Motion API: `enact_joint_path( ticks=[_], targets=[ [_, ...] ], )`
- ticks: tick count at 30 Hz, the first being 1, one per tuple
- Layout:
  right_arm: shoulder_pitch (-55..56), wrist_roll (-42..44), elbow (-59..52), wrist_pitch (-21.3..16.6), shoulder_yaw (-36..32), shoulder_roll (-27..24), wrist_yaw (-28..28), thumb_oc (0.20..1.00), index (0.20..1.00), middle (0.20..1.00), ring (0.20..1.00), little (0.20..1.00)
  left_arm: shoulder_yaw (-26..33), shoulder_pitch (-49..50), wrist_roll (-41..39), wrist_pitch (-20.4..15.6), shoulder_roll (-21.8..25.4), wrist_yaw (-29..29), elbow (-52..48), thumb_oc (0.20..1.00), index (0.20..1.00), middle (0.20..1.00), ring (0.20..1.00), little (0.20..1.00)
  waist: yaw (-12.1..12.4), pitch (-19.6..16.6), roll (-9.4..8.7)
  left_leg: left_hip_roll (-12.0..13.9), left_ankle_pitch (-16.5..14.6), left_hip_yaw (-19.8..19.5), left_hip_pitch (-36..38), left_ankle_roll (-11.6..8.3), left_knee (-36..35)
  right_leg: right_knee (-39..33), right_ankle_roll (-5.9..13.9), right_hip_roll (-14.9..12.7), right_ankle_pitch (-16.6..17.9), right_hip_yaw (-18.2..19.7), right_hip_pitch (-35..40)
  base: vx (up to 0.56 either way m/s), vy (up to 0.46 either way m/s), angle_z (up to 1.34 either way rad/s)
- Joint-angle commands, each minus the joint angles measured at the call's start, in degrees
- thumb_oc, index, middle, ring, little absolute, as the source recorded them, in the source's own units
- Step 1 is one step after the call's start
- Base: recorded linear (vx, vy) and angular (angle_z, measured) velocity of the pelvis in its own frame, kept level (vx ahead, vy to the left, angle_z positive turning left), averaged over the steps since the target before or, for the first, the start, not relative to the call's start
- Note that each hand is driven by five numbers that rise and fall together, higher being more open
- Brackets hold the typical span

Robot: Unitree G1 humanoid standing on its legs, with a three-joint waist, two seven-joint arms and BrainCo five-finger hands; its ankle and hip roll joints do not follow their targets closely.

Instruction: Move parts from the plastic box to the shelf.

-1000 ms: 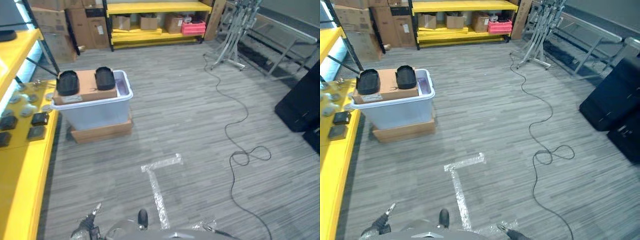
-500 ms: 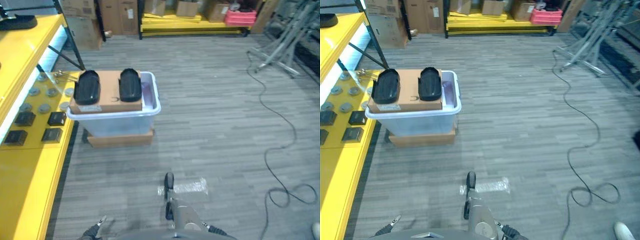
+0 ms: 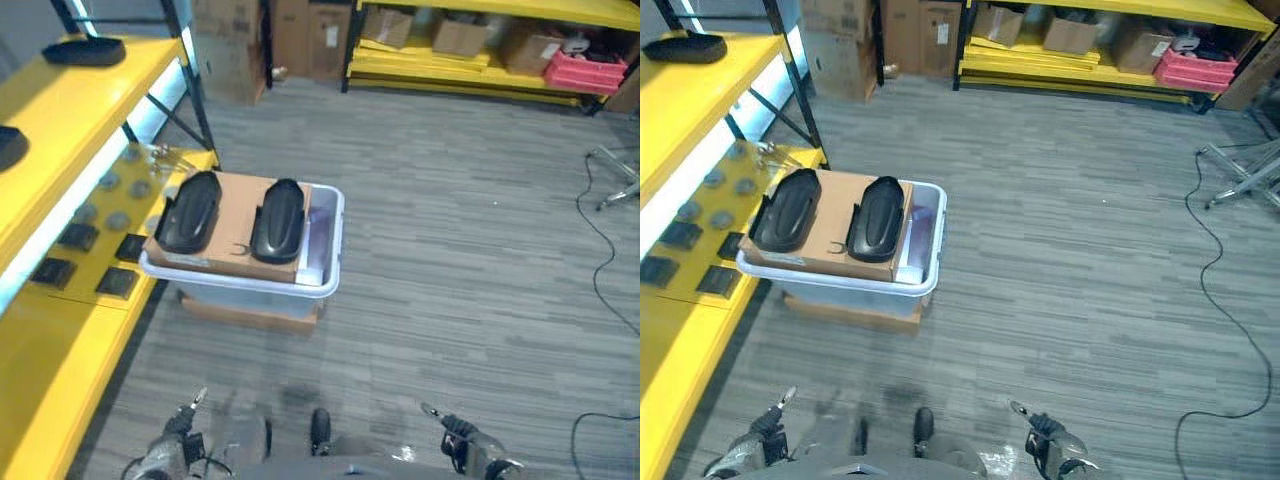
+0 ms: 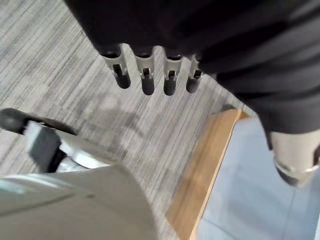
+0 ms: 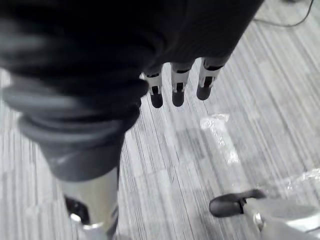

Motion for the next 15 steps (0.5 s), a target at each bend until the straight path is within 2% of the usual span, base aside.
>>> enact_joint_path(
  ticks=[1,2,3,5,8,15],
  targets=[
    [2.7,1.4,1.5,0.4,0.7,-1.1,0.3,1.0,1.0,1.0,1.0,1.0,-0.8,-1.2,-2.1,-0.4,-0.8,1.6,0.5,1.0,1.0,1.0,1.0,1.0,-0.6,0.6,3.28,2.9,2.9,4.9,6.7,-0.33,-26.7,-2.8,10.4,-2.5,2.2,-3.4,0.6,0.15,0.099,0.2],
    [2.7,2.2,1.3,0.5,1.1,-0.7,-0.3,1.0,1.0,1.0,1.0,1.0,-0.9,-1.4,-1.4,-0.3,-1.0,2.0,0.9,1.0,1.0,1.0,1.0,1.0,-0.5,0.3,3.91,3.9,5.3,5.4,6.5,-1.32,-33.0,-2.8,10.81,-2.6,1.9,-3.9,0.9,0.21,0.162,0.09],
    [2.6,3.1,0.8,0.8,1.6,-0.5,-1.1,1.0,1.0,1.0,1.0,1.0,-1.0,-1.6,-0.4,0.6,-1.1,2.3,1.0,1.0,1.0,1.0,1.0,1.0,-0.6,0.1,4.73,5.4,8.5,5.4,6.1,-2.39,-36.1,-2.8,10.75,-2.7,1.4,-3.9,1.3,0.15,0.14,0.07],
    [2.2,3.4,0.2,1.4,2.3,-0.1,-2.1,1.0,1.0,1.0,1.0,1.0,-1.1,-1.8,-0.3,1.2,-1.1,2.3,1.1,1.0,1.0,1.0,1.0,1.0,-0.5,-0.5,5.19,4.8,7.0,4.1,7.5,-2.11,-38.5,-2.8,11.09,-3.4,1.1,-3.9,1.2,0.12,0.179,-0.02],
    [1.8,3.1,0.1,1.6,3.3,1.6,-3.7,1.0,1.0,1.0,1.0,1.0,-1.3,-1.4,0.4,1.0,-1.6,2.4,1.4,1.0,1.0,1.0,1.0,1.0,-0.2,-1.1,6.51,3.9,6.8,1.9,11.4,-2.28,-43.7,-2.8,11.5,-3.8,0.3,-4.1,1.4,0.11,0.166,-0.2],
    [2.6,4.7,1.0,0.7,3.9,4.0,-5.0,1.0,1.0,1.0,1.0,1.0,-2.7,-0.4,3.5,0.8,-2.1,2.0,1.4,1.0,1.0,1.0,1.0,1.0,-0.1,-2.9,7.95,2.2,5.8,0.4,16.0,-1.75,-47.8,-2.8,12.06,-4.2,0.0,-3.7,1.4,0.11,0.112,0.11]
  ],
)
